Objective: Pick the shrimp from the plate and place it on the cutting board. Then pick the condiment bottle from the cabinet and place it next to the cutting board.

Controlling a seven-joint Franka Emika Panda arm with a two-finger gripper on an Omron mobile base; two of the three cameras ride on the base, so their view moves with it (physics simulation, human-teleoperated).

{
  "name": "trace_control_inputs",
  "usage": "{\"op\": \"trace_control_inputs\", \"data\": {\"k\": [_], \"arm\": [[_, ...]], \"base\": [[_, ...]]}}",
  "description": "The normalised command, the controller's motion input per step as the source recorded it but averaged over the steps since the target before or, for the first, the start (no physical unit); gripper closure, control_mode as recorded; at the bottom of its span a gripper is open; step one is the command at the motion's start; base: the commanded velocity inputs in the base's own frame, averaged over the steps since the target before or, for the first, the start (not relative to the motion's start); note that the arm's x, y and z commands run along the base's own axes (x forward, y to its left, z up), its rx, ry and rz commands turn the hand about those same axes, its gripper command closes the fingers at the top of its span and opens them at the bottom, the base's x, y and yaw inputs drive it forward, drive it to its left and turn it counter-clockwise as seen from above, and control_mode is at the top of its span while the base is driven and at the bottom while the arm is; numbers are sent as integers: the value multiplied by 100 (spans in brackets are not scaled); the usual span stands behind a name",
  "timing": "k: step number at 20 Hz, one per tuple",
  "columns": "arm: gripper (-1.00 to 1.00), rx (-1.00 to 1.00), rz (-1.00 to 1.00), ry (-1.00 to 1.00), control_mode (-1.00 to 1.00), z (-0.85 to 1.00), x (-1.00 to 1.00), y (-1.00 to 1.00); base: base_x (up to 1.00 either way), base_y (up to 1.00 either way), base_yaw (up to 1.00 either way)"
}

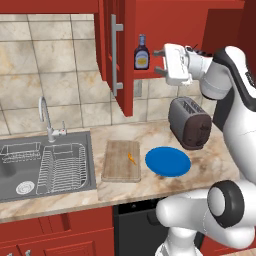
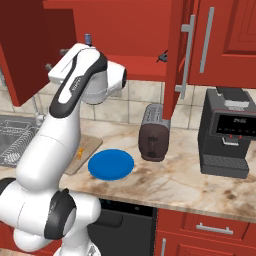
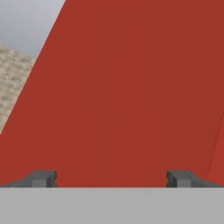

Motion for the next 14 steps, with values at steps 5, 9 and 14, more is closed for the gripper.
{"op": "trace_control_inputs", "data": {"k": [5,9,14], "arm": [[-100,1,-7,0,-100,1,-1,-4],[-100,0,-7,0,-100,0,-3,0],[-100,0,-9,0,-100,3,-1,0]], "base": [[0,0,0],[0,0,0],[0,0,0]]}}
